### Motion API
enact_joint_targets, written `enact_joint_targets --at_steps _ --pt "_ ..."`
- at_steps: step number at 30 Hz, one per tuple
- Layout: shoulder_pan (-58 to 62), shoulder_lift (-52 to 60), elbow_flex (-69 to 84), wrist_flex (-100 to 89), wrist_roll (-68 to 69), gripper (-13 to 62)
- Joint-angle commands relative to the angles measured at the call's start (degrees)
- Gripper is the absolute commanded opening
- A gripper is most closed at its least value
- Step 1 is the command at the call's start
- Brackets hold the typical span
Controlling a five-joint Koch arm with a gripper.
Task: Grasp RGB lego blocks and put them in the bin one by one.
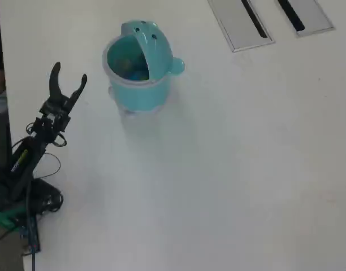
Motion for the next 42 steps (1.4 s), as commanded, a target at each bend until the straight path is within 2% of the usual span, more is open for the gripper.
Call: enact_joint_targets --at_steps 1,6,12,16,27,37,42 --pt "0.88 3.34 -0.44 -4.48 6.42 33.9" --pt "1.58 10.2 7.73 -5.8 16.26 34.0" --pt "10.55 11.34 21.09 -27.95 21.53 33.9" --pt "15.03 11.34 27.77 -34.63 26.28 33.9" --pt "23.2 11.34 32.96 -40.96 34.37 33.9" --pt "31.38 11.34 46.85 -54.58 38.23 33.9" --pt "35.42 11.25 52.47 -55.02 44.12 33.8"
